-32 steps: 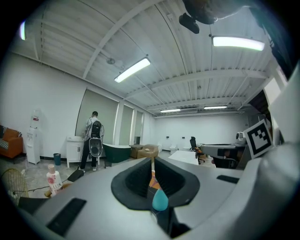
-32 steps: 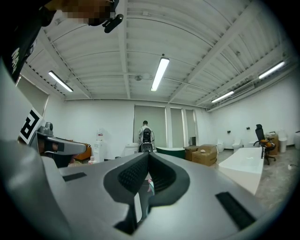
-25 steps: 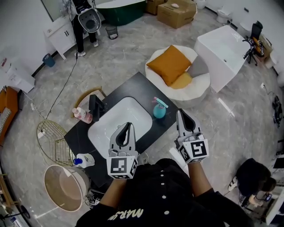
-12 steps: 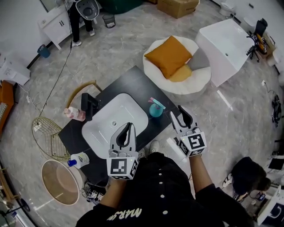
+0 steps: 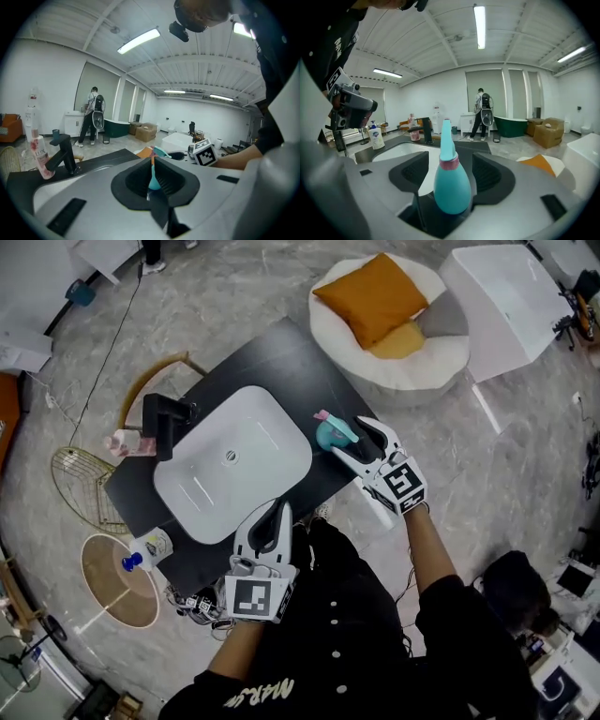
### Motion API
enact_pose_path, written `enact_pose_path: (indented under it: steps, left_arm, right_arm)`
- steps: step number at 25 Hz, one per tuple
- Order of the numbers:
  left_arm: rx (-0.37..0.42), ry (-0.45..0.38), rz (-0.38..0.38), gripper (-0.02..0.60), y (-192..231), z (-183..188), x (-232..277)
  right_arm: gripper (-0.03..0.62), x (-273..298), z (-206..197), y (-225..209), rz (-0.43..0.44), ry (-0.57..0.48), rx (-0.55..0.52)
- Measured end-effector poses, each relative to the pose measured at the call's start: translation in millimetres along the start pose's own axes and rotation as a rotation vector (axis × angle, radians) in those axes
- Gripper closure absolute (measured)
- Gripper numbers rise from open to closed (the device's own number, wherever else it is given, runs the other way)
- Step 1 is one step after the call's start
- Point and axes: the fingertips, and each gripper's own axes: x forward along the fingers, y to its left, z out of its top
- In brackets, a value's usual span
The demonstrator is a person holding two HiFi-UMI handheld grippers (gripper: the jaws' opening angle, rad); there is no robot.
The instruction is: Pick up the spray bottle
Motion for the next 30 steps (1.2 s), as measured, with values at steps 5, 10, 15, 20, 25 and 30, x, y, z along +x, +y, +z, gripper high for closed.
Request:
enact_pose_path:
  steps: [5,10,15,20,25,30]
  left_arm:
    - [-0.025,0.051,0.027,0.552,8.5,-27.6,2.6]
    - [-0.028,0.069,0.056,0.552,17.6,-38.6,1.1]
    - [-0.025,0.058,0.066,0.553,21.6,-32.8,0.2]
    - [-0.018,0.036,0.075,0.554,26.9,-19.8,2.9]
    - [-0.008,-0.023,0.094,0.554,35.9,14.0,6.7]
    - [0.014,-0.100,0.090,0.553,40.3,55.3,7.0]
  right_arm:
    - [0.335,25.9,10.2,-1.3,0.068,-0.077,-0.050]
    - [0.426,38.7,14.9,0.5,0.060,-0.112,-0.095]
    - [0.467,40.0,19.2,3.7,0.028,-0.103,-0.111]
    - [0.468,34.3,37.7,2.9,-0.017,-0.106,-0.081]
    - [0.468,7.0,81.7,-2.5,-0.154,-0.125,-0.034]
    - [0.468,-35.6,140.1,2.1,-0.253,-0.198,-0.008]
